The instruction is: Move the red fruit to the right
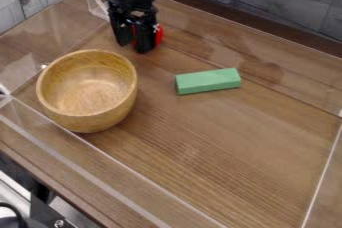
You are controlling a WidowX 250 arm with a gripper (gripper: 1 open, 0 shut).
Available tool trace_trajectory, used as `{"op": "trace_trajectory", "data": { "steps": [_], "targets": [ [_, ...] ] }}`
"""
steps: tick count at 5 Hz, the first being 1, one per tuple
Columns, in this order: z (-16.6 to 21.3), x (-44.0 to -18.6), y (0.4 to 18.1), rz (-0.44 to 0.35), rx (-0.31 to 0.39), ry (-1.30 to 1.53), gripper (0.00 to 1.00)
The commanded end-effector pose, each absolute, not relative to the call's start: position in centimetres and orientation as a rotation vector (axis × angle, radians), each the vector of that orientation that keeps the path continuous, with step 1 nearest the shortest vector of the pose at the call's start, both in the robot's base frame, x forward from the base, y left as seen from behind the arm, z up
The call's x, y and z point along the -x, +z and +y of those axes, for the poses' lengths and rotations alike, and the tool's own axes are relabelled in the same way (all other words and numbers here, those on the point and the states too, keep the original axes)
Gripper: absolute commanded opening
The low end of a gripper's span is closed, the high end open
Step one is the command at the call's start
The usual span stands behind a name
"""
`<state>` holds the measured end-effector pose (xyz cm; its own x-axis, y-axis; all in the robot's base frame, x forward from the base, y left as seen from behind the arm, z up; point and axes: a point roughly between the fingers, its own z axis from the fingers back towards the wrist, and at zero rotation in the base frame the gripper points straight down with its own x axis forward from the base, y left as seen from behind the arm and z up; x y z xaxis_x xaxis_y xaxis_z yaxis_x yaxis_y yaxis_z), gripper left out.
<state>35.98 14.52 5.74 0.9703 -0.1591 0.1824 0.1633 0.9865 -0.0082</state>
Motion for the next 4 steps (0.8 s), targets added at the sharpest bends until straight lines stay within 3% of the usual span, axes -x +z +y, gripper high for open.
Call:
{"op": "trace_trajectory", "data": {
  "steps": [1, 2, 4],
  "targets": [
    [15.8, -36.0, 9.9, -0.256, -0.019, -0.102, 0.0],
    [16.4, -35.6, 11.2, -0.266, -0.024, -0.046, 0.0],
    [13.8, -34.8, 15.1, -0.263, -0.029, -0.021, 0.0]
  ]
}}
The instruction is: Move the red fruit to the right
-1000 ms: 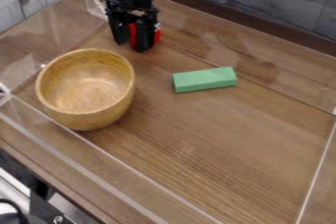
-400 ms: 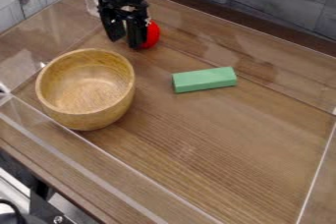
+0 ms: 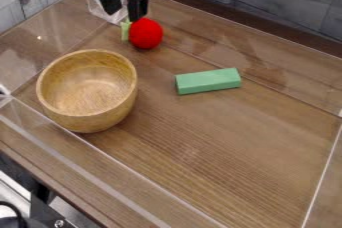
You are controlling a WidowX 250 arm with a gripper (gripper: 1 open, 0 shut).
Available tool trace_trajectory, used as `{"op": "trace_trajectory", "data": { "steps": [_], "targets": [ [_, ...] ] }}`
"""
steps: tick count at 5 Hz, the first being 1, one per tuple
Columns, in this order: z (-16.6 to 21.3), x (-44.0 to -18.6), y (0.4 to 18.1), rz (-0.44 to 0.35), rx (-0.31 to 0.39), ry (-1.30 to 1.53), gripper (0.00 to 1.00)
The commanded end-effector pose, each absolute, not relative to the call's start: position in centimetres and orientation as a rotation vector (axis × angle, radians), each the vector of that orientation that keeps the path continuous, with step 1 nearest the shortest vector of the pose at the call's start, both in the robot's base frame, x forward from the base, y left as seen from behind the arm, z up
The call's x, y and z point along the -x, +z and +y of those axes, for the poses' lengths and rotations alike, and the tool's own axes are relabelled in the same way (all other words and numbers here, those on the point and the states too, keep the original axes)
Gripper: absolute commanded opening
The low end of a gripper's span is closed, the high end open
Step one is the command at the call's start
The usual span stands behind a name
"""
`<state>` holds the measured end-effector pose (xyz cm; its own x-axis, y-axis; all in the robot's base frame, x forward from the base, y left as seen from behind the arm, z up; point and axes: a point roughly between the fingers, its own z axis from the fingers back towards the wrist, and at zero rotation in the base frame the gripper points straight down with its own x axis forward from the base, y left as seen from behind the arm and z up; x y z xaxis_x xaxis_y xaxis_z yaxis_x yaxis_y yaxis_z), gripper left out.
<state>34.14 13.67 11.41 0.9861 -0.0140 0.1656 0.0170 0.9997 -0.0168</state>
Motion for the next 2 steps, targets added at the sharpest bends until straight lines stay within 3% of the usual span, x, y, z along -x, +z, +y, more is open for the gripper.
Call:
{"op": "trace_trajectory", "data": {
  "steps": [1, 2],
  "targets": [
    [13.38, -34.25, 15.58, -0.27, -0.02, -0.025, 0.0],
    [12.69, -33.47, 16.5, -0.284, -0.006, -0.035, 0.0]
  ]
}}
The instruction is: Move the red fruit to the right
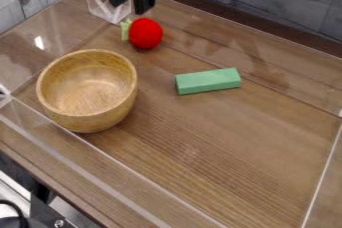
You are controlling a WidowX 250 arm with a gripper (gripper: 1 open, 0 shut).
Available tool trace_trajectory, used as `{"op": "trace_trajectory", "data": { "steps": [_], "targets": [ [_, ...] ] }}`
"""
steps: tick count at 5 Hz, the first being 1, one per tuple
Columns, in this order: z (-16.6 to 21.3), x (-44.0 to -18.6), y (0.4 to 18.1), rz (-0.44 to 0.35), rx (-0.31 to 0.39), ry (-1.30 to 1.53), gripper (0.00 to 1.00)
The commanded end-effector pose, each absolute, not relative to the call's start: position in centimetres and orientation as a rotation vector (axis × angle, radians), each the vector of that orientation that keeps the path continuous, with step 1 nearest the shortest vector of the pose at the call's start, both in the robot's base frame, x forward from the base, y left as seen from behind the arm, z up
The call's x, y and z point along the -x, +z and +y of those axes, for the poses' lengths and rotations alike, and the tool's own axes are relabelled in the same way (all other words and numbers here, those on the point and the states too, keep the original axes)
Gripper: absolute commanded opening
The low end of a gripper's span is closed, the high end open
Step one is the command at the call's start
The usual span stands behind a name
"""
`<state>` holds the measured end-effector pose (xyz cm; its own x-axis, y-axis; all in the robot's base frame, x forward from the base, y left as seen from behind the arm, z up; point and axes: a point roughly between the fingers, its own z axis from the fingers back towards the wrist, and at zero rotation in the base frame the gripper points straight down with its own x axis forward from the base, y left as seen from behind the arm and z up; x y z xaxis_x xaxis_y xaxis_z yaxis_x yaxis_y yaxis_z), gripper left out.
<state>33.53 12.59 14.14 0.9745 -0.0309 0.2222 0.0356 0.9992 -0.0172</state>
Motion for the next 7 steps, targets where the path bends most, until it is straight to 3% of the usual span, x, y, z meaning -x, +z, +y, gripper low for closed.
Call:
{"op": "trace_trajectory", "data": {
  "steps": [1, 2, 4, 5, 6, 7],
  "targets": [
    [11.5, -32.8, 15.9, -0.293, 0.009, -0.064, 0.0],
    [8.0, -31.5, 16.4, -0.287, 0.033, -0.141, 0.0],
    [1.5, -30.3, 14.4, -0.269, 0.061, -0.19, 0.0],
    [1.9, -30.5, 14.4, -0.28, 0.052, -0.144, 0.0],
    [4.3, -31.0, 15.3, -0.299, 0.022, -0.007, 1.0],
    [6.0, -32.2, 15.7, -0.337, 0.003, 0.077, 1.0]
  ]
}}
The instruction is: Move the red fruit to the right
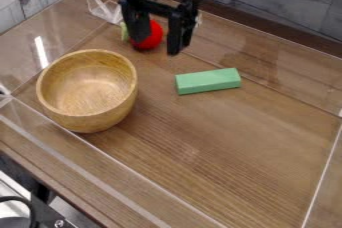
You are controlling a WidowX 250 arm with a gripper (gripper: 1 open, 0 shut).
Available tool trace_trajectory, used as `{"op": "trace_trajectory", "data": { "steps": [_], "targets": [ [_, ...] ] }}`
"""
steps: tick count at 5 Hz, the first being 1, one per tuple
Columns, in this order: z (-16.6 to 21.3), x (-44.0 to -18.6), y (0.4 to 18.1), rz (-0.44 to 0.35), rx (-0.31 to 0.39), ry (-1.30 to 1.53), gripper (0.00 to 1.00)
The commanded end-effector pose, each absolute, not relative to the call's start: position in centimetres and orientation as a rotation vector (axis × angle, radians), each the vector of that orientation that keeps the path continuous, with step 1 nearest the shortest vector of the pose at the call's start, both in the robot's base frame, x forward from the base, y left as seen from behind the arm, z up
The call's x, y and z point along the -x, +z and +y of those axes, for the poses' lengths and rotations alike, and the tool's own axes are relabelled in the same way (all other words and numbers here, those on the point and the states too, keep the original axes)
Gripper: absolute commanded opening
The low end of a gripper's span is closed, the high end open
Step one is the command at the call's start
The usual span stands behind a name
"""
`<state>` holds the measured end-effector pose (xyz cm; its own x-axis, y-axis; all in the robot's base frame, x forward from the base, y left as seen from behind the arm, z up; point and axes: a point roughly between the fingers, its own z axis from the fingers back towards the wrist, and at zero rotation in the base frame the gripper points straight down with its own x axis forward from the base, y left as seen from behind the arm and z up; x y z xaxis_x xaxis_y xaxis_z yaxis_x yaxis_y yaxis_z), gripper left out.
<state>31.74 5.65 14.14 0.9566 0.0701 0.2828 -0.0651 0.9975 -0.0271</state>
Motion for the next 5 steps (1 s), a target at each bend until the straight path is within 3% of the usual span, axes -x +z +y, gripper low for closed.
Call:
{"op": "trace_trajectory", "data": {
  "steps": [1, 3, 5],
  "targets": [
    [8.5, -33.8, 15.1, -0.378, -0.016, 0.157, 1.0],
    [13.3, -36.1, 14.5, -0.413, -0.043, 0.308, 1.0],
    [16.0, -37.2, 12.3, -0.425, -0.047, 0.402, 1.0]
  ]
}}
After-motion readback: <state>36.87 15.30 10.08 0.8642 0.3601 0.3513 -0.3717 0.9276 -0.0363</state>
